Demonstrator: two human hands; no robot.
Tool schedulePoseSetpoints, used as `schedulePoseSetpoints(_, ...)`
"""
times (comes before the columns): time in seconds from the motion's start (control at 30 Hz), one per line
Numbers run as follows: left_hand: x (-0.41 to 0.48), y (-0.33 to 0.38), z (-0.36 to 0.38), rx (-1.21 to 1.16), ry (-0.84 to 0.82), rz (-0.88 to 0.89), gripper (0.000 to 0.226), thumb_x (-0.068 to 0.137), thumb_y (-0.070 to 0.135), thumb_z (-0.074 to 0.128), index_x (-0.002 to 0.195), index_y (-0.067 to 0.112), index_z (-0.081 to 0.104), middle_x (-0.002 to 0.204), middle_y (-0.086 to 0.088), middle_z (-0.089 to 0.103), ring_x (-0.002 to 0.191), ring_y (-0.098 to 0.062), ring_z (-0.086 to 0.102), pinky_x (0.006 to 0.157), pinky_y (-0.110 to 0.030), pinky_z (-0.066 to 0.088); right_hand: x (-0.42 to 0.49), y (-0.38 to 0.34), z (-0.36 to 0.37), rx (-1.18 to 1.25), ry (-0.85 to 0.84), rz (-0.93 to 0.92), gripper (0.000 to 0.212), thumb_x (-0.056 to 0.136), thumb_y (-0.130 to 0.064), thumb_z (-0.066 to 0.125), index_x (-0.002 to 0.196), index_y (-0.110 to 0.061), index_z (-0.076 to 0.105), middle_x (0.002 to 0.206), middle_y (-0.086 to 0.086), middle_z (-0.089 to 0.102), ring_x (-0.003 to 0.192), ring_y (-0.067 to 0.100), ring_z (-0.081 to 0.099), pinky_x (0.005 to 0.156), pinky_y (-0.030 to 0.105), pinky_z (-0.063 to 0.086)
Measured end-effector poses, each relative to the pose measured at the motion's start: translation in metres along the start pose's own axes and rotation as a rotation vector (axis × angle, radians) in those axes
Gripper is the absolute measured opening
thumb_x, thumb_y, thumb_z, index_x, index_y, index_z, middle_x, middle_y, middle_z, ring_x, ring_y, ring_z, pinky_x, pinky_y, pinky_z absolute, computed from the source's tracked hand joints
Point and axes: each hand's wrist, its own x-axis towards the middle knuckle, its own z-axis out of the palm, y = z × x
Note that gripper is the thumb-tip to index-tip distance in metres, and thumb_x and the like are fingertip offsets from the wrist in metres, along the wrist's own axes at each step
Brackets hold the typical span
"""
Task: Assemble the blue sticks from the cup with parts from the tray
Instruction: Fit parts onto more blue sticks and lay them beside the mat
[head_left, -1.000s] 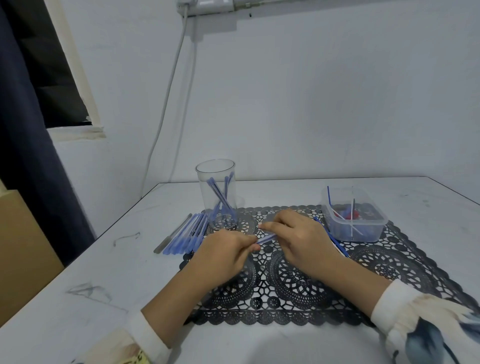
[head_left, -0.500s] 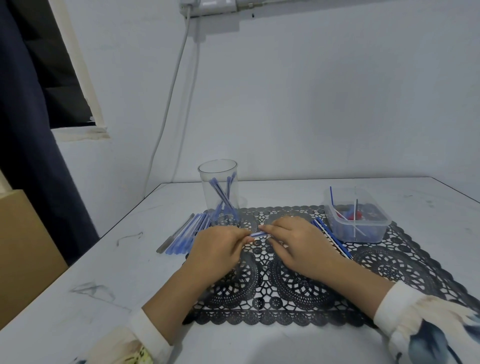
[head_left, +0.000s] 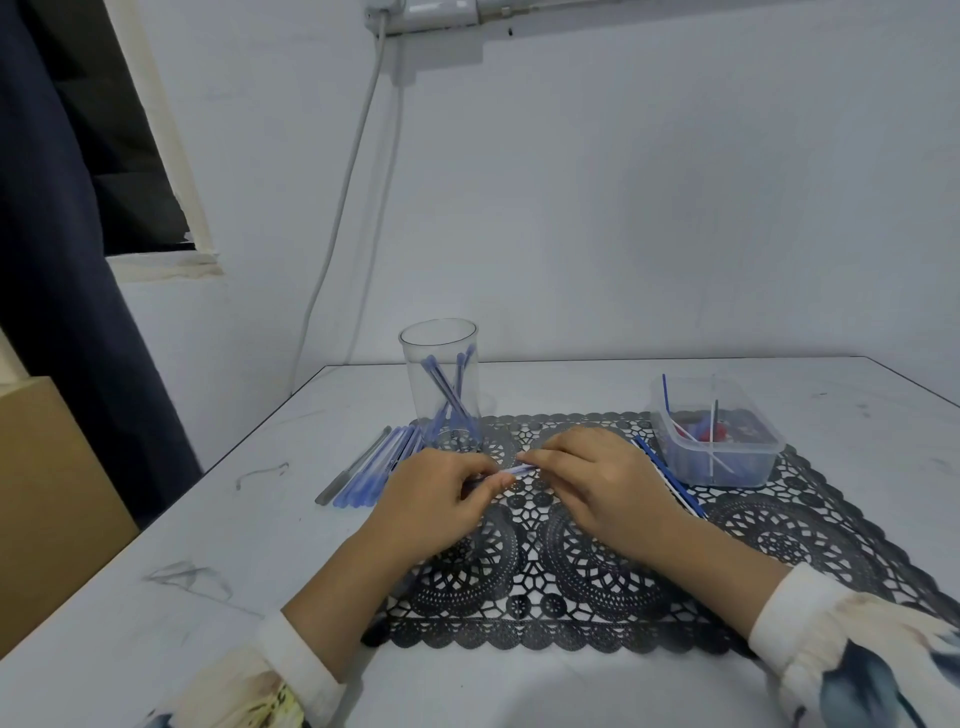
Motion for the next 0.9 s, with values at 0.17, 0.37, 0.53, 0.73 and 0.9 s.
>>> schedulePoseSetpoints(0.17, -0.0003, -0.0022, -0.0006, 0.026, 0.05, 0.002, 0.033, 0.089, 0.052, 0.048, 0.087, 0.028, 0.07, 0.058, 0.007, 0.06, 0.054, -0.006, 0.053, 0.055, -0.024, 0.044, 0.0011, -0.0002, 0.0014, 0.025, -0.018, 0.027, 0.025, 0.086, -0.018, 0.054, 0.104, -0.01, 0.07, 0.09, 0.004, 0.067, 0.078, 0.018, 0.061, 0.065, 0.035, 0.054)
schedulePoseSetpoints(0.37, 0.0, -0.0038, -0.0005, 0.058, 0.133, 0.034, 0.036, 0.082, 0.056, 0.047, 0.078, 0.027, 0.069, 0.056, 0.009, 0.059, 0.053, -0.005, 0.051, 0.05, -0.017, 0.03, 0.0025, -0.0013, 0.0024, 0.018, 0.01, 0.065, 0.025, 0.088, -0.022, 0.054, 0.101, -0.008, 0.071, 0.086, 0.004, 0.066, 0.072, 0.018, 0.061, 0.061, 0.035, 0.053)
schedulePoseSetpoints(0.53, 0.0003, -0.003, -0.0033, 0.093, 0.168, 0.073, 0.033, 0.082, 0.054, 0.05, 0.077, 0.028, 0.07, 0.052, 0.013, 0.052, 0.051, -0.003, 0.049, 0.049, -0.014, 0.027, 0.0031, -0.0038, -0.0003, 0.022, -0.022, 0.09, 0.025, 0.087, -0.021, 0.051, 0.097, -0.008, 0.07, 0.086, 0.003, 0.065, 0.074, 0.017, 0.061, 0.063, 0.033, 0.054)
schedulePoseSetpoints(0.73, 0.0004, -0.0026, -0.007, 0.165, 0.229, 0.112, 0.035, 0.082, 0.055, 0.047, 0.074, 0.03, 0.07, 0.053, 0.014, 0.056, 0.051, 0.0, 0.047, 0.048, -0.009, 0.02, 0.0039, -0.0046, 0.0005, 0.025, -0.087, 0.162, 0.022, 0.085, -0.016, 0.051, 0.1, -0.01, 0.067, 0.09, 0.0, 0.064, 0.079, 0.015, 0.061, 0.067, 0.026, 0.054)
schedulePoseSetpoints(0.9, 0.0008, -0.004, -0.0076, 0.175, 0.208, 0.121, 0.032, 0.082, 0.053, 0.049, 0.073, 0.03, 0.068, 0.053, 0.013, 0.054, 0.052, -0.001, 0.047, 0.047, -0.011, 0.024, 0.0041, -0.0058, -0.001, 0.036, -0.148, 0.133, 0.031, 0.087, -0.021, 0.04, 0.102, -0.009, 0.065, 0.088, 0.001, 0.062, 0.074, 0.013, 0.059, 0.063, 0.021, 0.051)
